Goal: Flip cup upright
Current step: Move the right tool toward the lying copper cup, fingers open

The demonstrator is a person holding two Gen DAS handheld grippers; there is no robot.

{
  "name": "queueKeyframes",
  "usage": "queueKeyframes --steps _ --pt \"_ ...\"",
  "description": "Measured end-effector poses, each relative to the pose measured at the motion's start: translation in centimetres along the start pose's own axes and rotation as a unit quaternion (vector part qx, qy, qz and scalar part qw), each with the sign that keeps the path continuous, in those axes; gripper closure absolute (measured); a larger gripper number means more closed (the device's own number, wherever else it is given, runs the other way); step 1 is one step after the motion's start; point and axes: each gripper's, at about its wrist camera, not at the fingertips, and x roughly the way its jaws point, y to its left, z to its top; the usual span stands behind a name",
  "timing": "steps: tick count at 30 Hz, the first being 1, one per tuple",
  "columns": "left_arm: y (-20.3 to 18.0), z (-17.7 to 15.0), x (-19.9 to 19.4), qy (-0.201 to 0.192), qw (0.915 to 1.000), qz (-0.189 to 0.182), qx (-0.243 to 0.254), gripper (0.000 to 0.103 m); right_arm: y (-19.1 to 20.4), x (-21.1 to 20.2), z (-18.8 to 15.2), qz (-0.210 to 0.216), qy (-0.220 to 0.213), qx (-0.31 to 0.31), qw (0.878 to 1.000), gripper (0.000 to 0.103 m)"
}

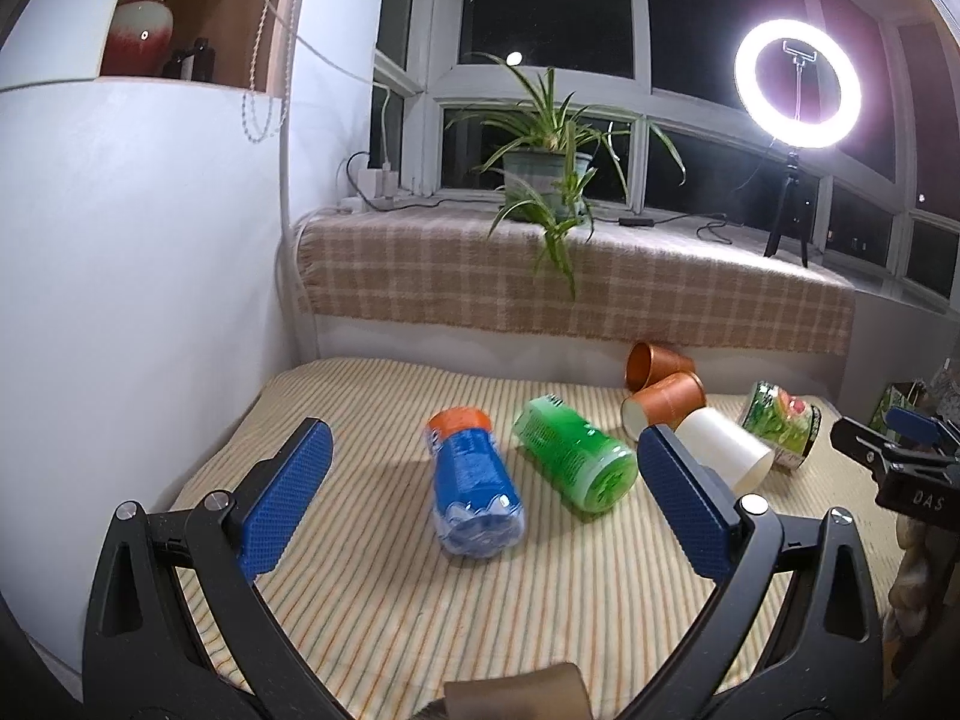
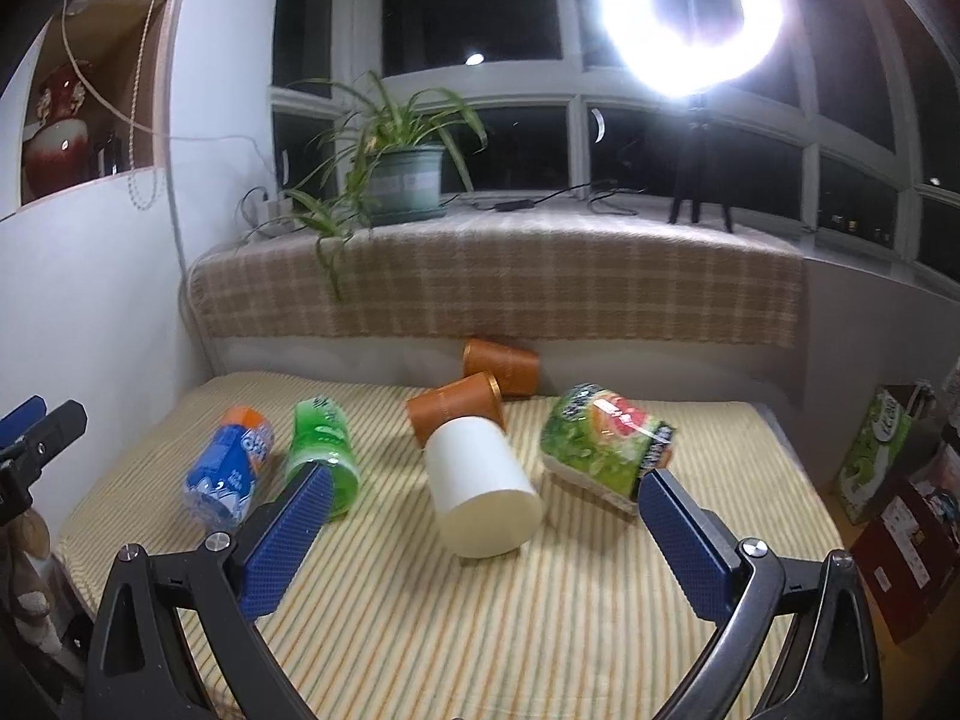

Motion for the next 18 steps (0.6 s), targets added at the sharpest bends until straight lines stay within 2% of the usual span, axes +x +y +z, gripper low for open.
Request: queueKeyframes --steps 10,18 --pt "2.7 -1.2 -0.4 0.016 0.9994 0.029 -0.012 0.000 1.5 4.4 1.2 0.047 0.055 -0.007 0.997 0.000" --pt "4.4 -2.3 -0.7 0.029 0.9982 0.046 -0.025 0.000 2.3 9.5 3.3 0.094 0.124 0.017 0.988 0.001"
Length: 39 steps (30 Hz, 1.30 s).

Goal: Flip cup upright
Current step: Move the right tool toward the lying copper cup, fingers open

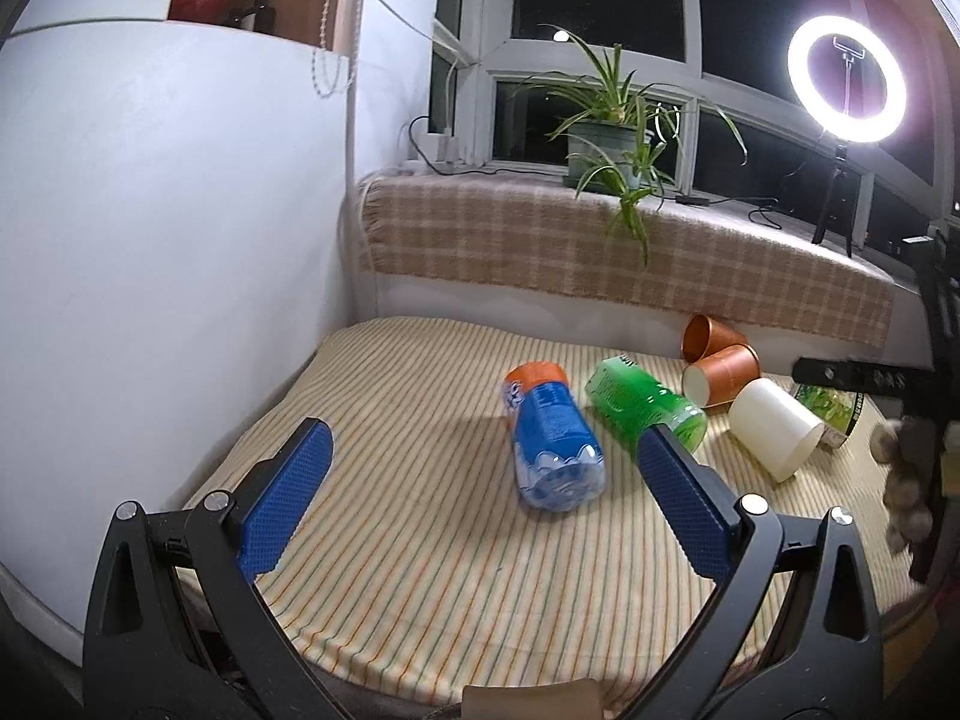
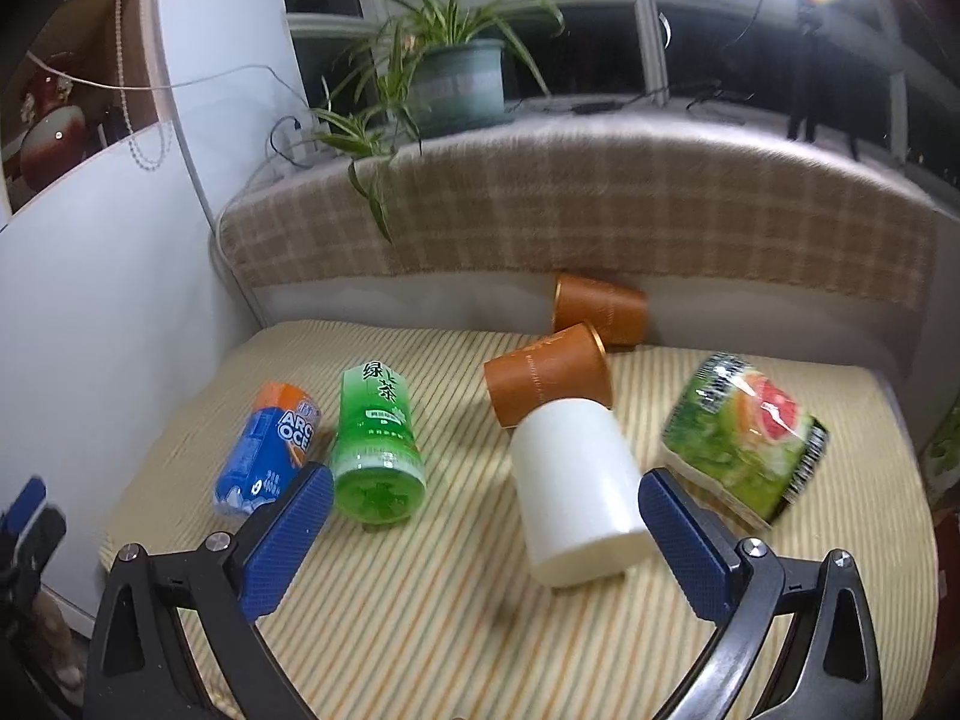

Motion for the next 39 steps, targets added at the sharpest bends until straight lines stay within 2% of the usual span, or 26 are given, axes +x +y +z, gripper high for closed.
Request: queueKeyframes --steps 5,10,17,19,23,26,29,39 --pt "1.1 -0.3 -0.1 0.004 0.9999 0.010 -0.004 0.000 -0.9 3.2 2.3 0.016 0.046 0.048 0.998 0.005" --pt "2.0 -0.5 0.3 0.010 0.9997 0.017 -0.012 0.000 -2.5 5.5 4.2 0.006 0.079 0.105 0.991 0.011" --pt "3.3 -0.8 1.2 0.018 0.9994 0.019 -0.023 0.000 -5.5 9.5 6.6 0.005 0.129 0.226 0.966 0.020" --pt "3.8 -0.9 1.6 0.021 0.9992 0.019 -0.026 0.000 -5.8 10.3 6.7 -0.003 0.139 0.248 0.959 0.025" --pt "5.4 -1.1 2.5 0.026 0.9986 0.019 -0.043 0.000 -6.5 11.4 7.0 -0.007 0.160 0.292 0.943 0.027" --pt "6.5 -1.2 3.2 0.030 0.9979 0.013 -0.055 0.000 -6.4 11.9 7.3 -0.019 0.166 0.309 0.936 0.028" --pt "7.2 -1.2 3.8 0.031 0.9980 0.010 -0.054 0.000 -5.6 12.6 8.0 -0.035 0.176 0.297 0.938 0.028" --pt "10.6 -1.7 5.0 0.032 0.9963 0.013 -0.079 0.000 -6.0 15.0 8.6 -0.082 0.201 0.336 0.917 0.033"
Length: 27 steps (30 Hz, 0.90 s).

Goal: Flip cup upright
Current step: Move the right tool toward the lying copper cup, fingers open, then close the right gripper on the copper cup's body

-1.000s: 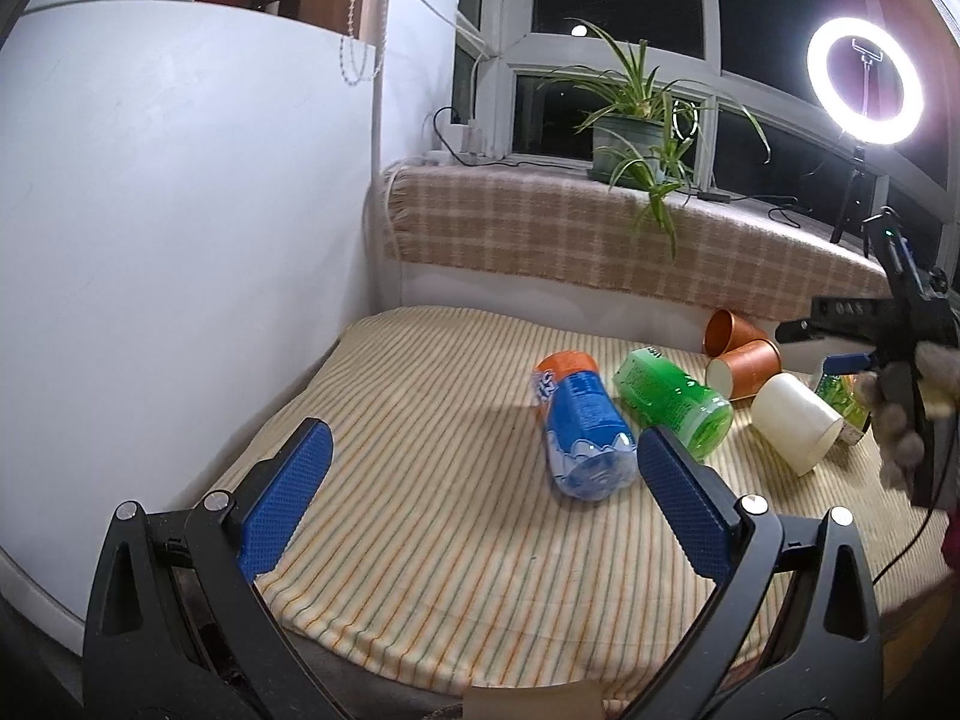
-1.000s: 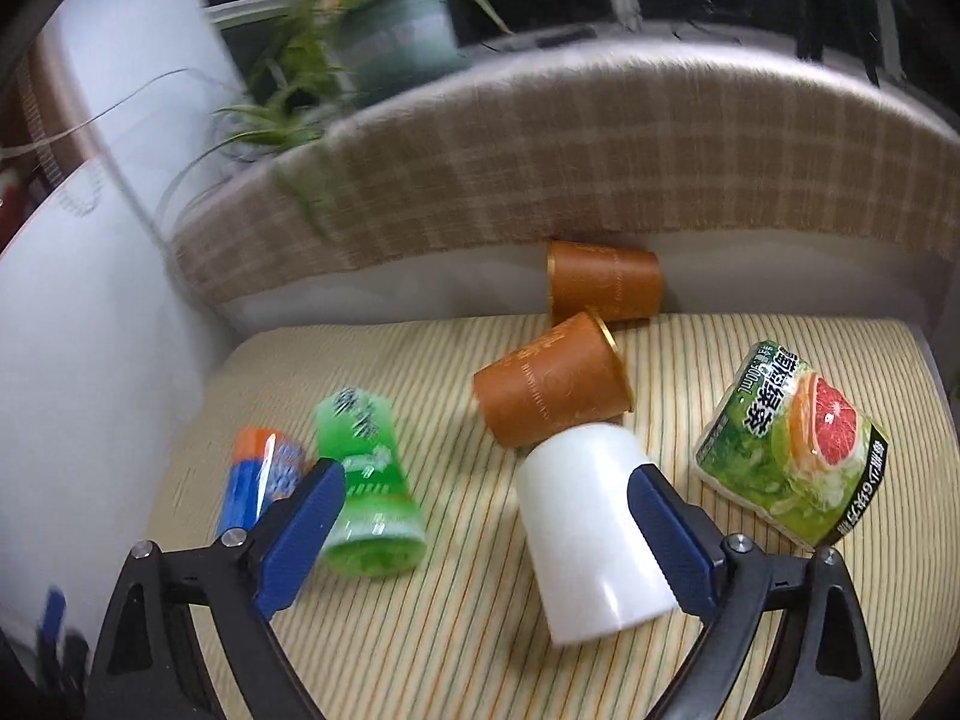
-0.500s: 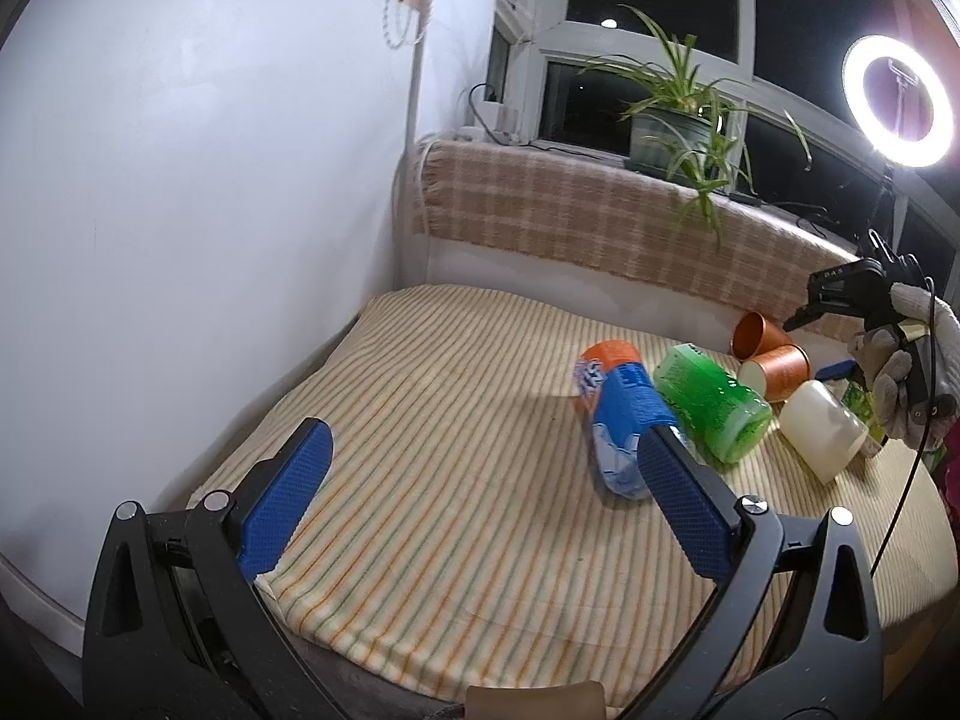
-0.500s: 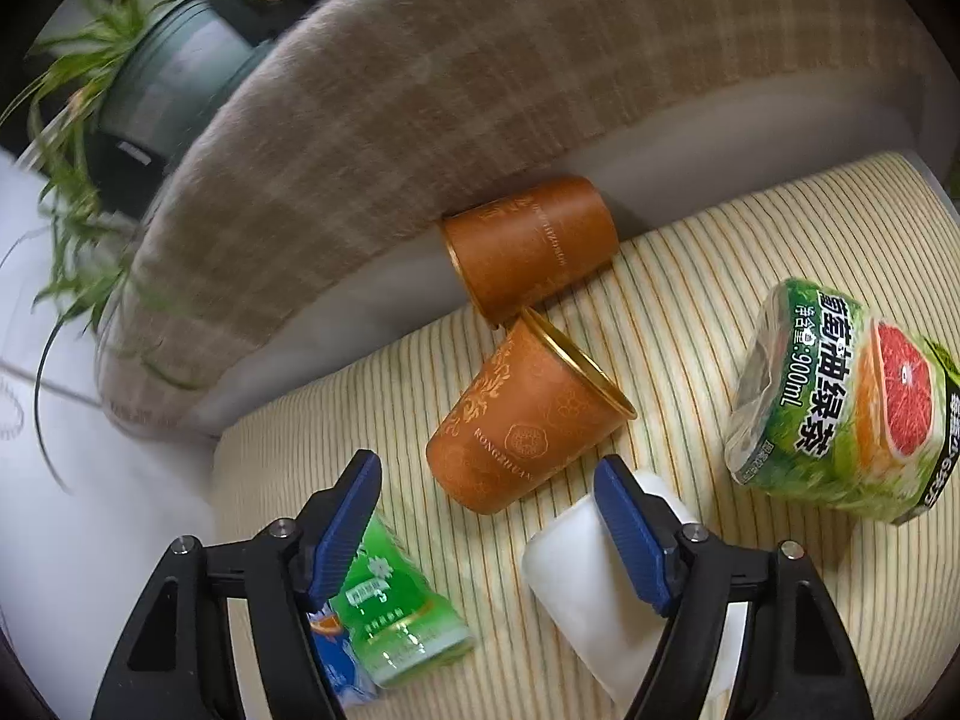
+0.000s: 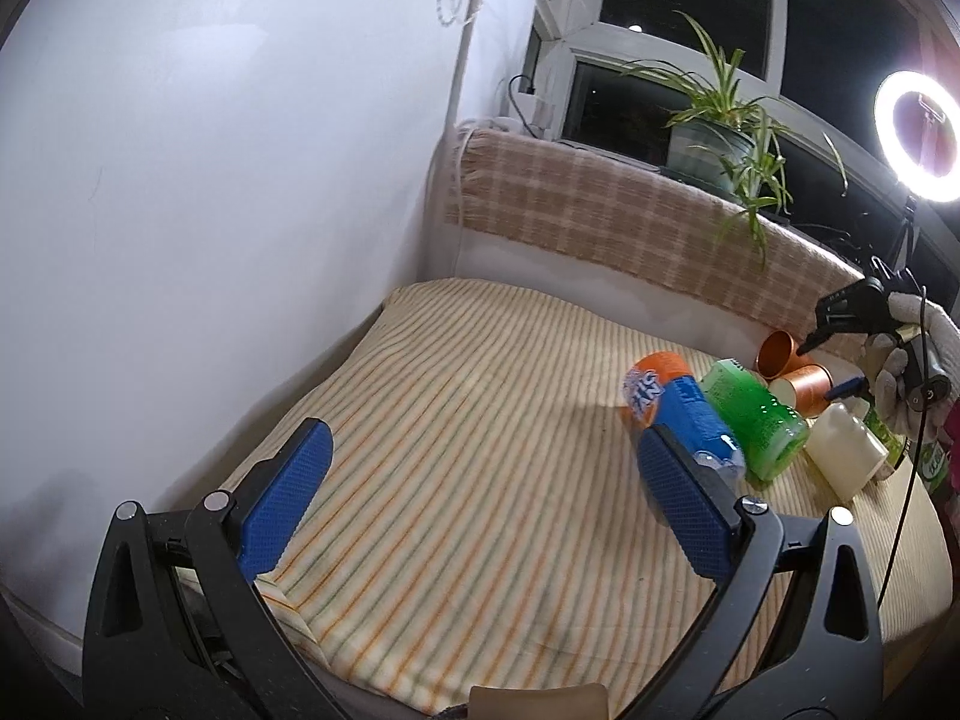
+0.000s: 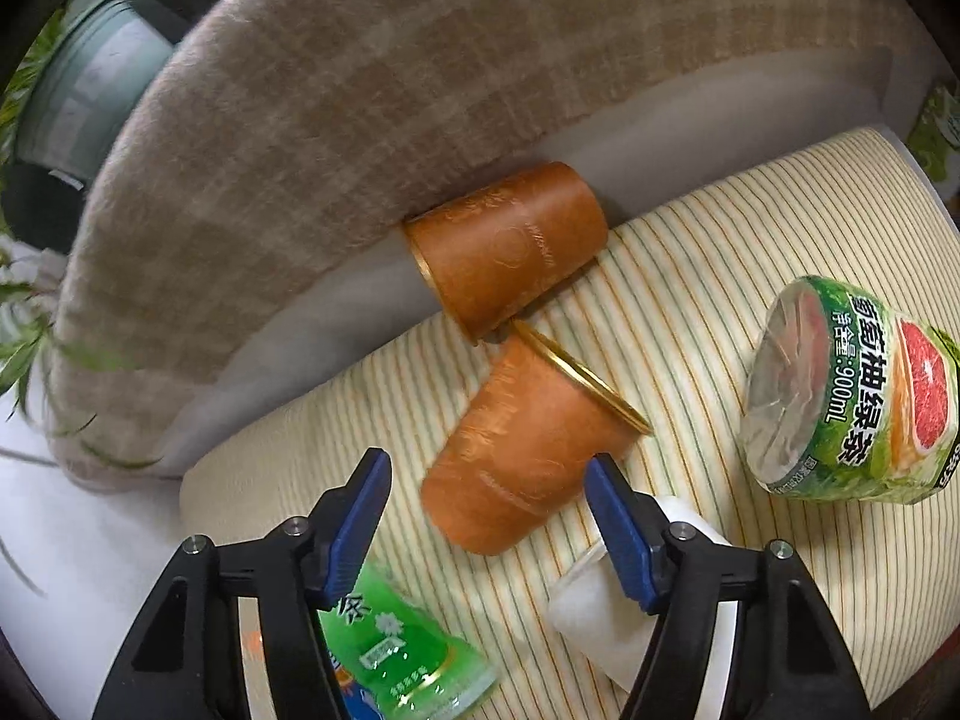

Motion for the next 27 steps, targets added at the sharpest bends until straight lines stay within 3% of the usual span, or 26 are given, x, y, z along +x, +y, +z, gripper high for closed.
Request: queueKeyframes --steps 7,14,27 --pt "1.8 -0.6 1.3 0.011 0.9998 0.004 -0.013 0.000 -0.3 1.9 0.8 -0.030 0.009 0.023 0.999 0.035" --pt "3.0 -0.8 2.3 0.019 0.9995 0.012 -0.021 0.000 -0.2 3.3 0.9 -0.047 0.008 0.040 0.998 0.028" --pt "3.0 -0.7 2.7 0.019 0.9995 0.016 -0.021 0.000 -0.7 5.2 2.2 -0.028 0.019 0.053 0.998 0.031"
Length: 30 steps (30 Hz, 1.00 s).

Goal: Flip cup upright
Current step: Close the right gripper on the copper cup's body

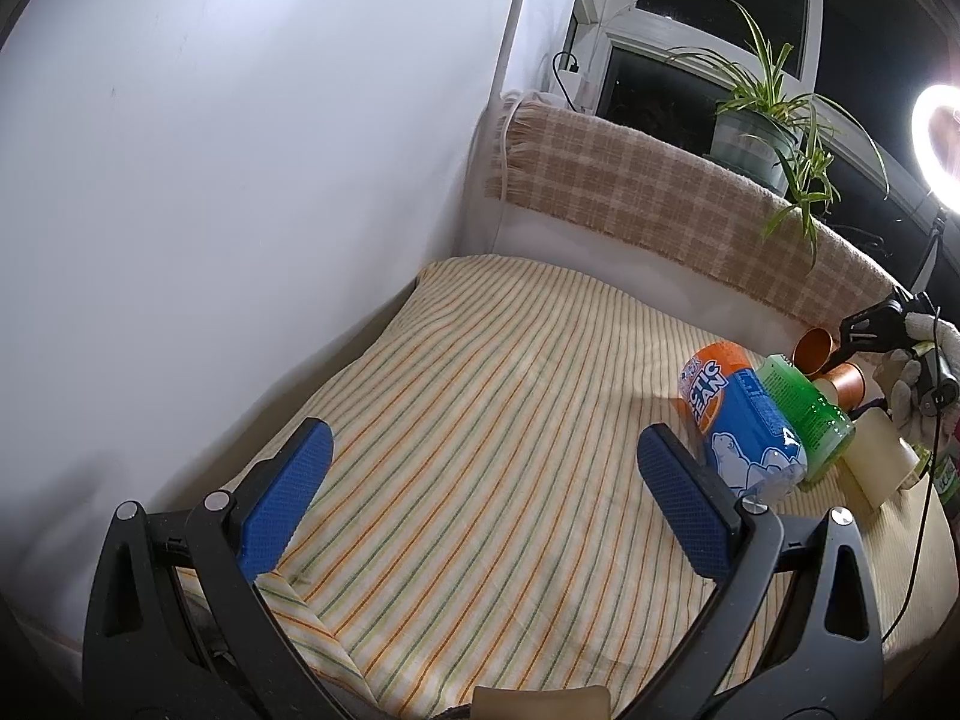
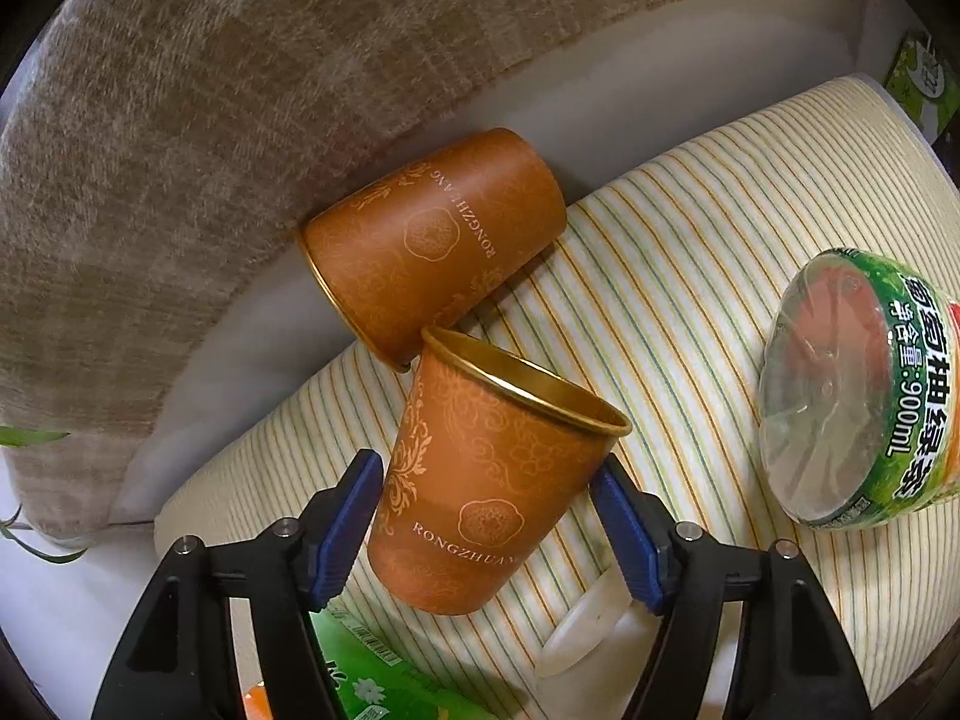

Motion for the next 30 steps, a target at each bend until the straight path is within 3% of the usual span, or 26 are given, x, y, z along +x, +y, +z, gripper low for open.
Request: queueKeyframes --steps 14,30 --pt "-1.5 0.2 -0.7 -0.007 0.9998 0.002 0.017 0.000 -3.7 -3.0 1.6 0.059 -0.004 -0.017 0.998 0.037" --pt "-4.4 0.2 -2.7 -0.021 0.9990 -0.002 0.040 0.000 -5.6 -7.9 0.8 0.133 -0.014 -0.055 0.989 0.038"
